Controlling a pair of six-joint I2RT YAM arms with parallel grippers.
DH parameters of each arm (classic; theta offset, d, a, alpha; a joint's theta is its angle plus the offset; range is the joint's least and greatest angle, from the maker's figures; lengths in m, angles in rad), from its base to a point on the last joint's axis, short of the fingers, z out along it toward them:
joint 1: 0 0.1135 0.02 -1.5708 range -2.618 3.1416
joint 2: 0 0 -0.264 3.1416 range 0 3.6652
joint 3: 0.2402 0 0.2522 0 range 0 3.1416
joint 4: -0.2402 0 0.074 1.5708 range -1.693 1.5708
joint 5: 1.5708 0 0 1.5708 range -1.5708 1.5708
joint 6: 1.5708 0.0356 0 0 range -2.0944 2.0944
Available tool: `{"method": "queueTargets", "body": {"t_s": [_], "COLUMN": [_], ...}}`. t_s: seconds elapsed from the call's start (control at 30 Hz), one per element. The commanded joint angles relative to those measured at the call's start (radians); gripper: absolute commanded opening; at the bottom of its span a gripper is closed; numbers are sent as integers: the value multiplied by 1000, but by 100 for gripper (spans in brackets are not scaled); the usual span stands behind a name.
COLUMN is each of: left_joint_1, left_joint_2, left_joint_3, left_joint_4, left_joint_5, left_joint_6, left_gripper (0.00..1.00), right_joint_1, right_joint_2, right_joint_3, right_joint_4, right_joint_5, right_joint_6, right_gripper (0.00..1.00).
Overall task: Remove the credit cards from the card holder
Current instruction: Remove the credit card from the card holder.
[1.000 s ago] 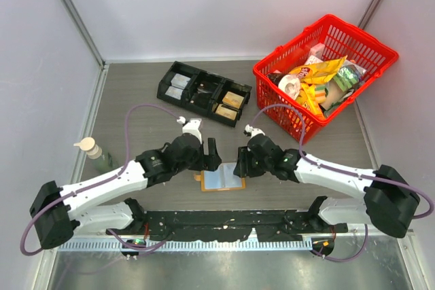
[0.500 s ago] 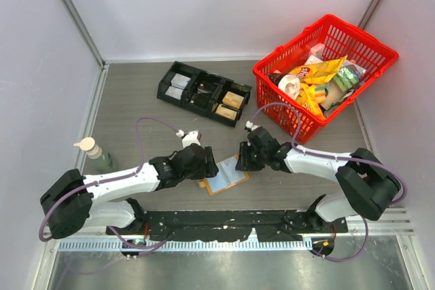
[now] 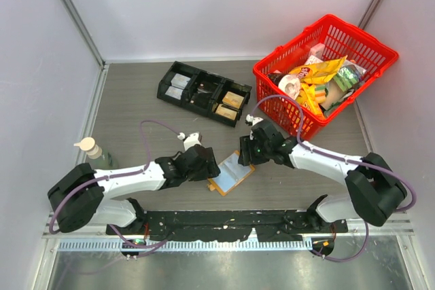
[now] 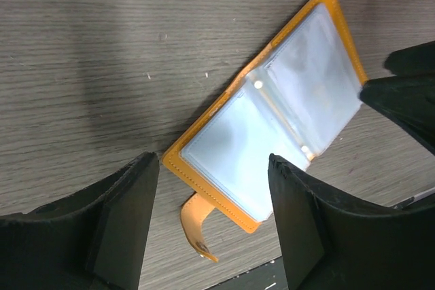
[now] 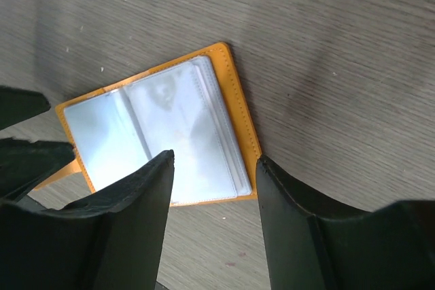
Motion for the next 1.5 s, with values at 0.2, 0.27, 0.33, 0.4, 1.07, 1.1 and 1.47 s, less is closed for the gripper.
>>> {"method": "queueTargets", "body": {"t_s": [0.2, 0.27, 0.33, 0.4, 1.07, 1.1, 1.47], "left_joint_1": [-10, -11, -10, -11, -8, -10, -10], "left_joint_2": [79, 90, 102, 114, 180, 179, 185], "left_joint_3": [2, 10, 16, 23, 79, 79, 68], "left_joint_4": [20, 15, 12, 3, -16, -14, 29], "left_joint_5": [14, 9, -4, -27, -83, -80, -64], "left_joint_6": [-36, -32, -25, -13, 24, 24, 5], "left_gripper": [55, 48, 46, 45, 41, 41, 41], "right_joint_1": [63, 72, 85, 94, 137, 138, 163], "right_joint_2": [-40, -23, -14, 1, 12, 12, -3], "right_joint_3": [28, 24, 21, 21, 7, 5, 36], "right_joint_4": [-54, -50, -43, -41, -46, -41, 18], "right_joint_5": [55, 56, 61, 82, 136, 130, -52], "right_joint_6": [-72, -71, -68, -66, -43, -42, -29], "right_gripper": [54, 53, 52, 52, 44, 43, 33]}}
